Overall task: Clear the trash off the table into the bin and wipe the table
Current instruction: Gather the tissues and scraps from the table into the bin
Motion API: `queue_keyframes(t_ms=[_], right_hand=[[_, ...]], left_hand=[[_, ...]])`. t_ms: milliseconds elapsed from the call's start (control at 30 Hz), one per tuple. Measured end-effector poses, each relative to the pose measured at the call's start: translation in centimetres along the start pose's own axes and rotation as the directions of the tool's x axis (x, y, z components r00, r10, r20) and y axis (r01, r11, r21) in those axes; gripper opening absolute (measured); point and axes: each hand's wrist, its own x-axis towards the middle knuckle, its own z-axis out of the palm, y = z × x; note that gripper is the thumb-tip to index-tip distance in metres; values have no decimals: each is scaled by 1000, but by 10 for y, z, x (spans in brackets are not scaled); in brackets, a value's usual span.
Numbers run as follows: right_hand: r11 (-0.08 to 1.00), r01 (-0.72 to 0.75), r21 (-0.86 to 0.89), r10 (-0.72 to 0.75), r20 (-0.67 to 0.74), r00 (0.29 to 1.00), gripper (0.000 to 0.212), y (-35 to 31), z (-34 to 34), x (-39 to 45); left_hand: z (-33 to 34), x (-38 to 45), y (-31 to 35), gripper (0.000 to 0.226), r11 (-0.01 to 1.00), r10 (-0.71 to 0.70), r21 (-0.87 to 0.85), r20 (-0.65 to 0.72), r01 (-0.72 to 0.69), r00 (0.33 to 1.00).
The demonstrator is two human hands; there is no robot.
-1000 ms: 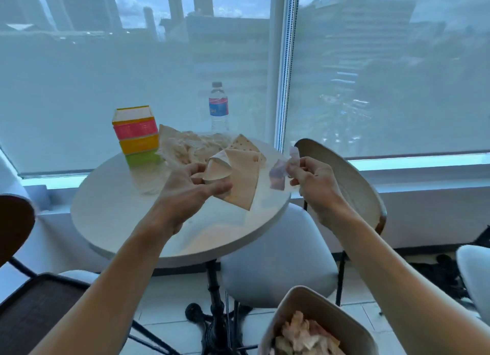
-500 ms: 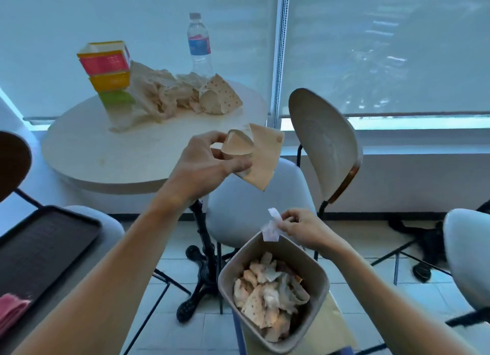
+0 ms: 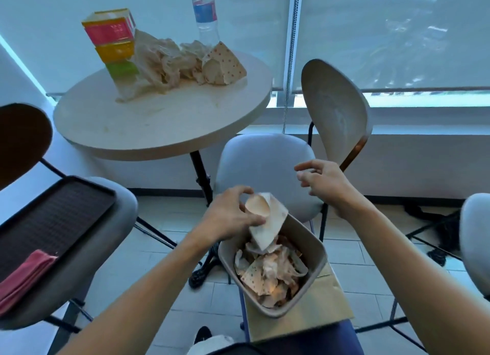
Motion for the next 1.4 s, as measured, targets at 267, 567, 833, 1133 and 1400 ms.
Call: queue_keyframes(t_ms=[267,567,833,1133,1400], right_hand=[[986,146,77,-148,20,989,22,-48,18,-2],[912,370,178,-367,-48,929,26,-137,48,22],[883,433,181,-421,-106,901,14,-192,94,57],[905,413,106,-411,-44,911,11,-226,153,89],[926,372,61,-374,18,927,6,-232,185,110]], left_hand=[[-44,-5,27,53,985,174,4,-44,-174,984],[-151,15,50,23,924,334,-68,-334,-376,882],[-232,58,9,25,947,260,-36,-503,-320,824],[-289,106,-56,40,973,102,230,-545,31,832],[-302,118,-76,17,979,143,199,-552,-37,821]])
